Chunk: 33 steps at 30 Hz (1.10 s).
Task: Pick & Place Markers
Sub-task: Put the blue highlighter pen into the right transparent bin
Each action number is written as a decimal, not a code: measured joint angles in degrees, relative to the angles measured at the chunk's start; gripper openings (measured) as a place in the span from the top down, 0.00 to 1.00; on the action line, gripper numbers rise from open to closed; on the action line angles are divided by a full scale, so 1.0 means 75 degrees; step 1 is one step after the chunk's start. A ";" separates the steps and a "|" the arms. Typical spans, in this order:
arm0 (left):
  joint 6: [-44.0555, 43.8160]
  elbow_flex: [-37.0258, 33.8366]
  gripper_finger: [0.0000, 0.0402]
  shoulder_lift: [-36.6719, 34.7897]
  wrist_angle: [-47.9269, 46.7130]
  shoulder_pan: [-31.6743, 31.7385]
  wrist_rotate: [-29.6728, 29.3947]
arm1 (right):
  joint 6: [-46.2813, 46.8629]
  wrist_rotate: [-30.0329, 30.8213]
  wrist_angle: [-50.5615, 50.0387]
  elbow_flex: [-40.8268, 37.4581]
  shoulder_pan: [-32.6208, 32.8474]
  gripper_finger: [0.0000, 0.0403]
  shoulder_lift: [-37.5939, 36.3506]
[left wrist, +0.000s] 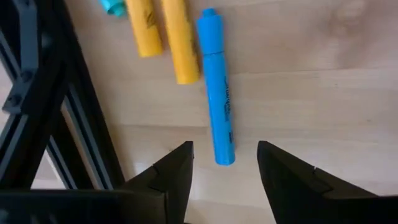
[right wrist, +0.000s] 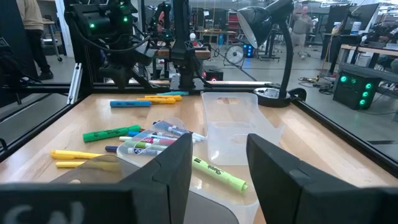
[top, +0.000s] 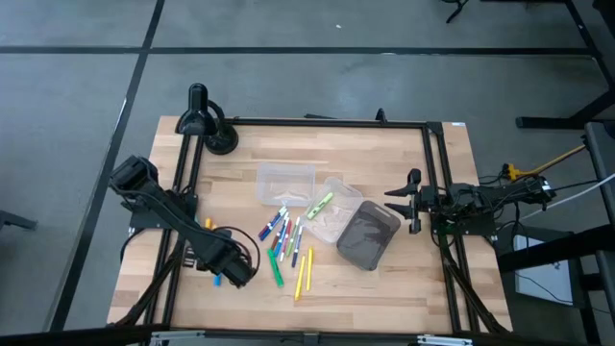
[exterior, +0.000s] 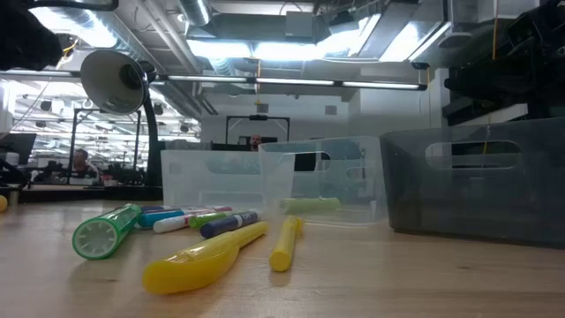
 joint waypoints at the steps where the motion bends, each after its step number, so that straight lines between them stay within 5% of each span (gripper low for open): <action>1: -0.0016 -0.0028 0.57 0.0023 0.0012 -0.0002 0.0036 | 0.0012 0.0000 0.0000 0.0000 0.0001 0.62 -0.0001; 33: -0.0011 -0.2192 0.64 0.0019 0.3135 0.0006 0.0601 | 0.0013 0.0000 0.0000 0.0000 0.0000 0.62 -0.0001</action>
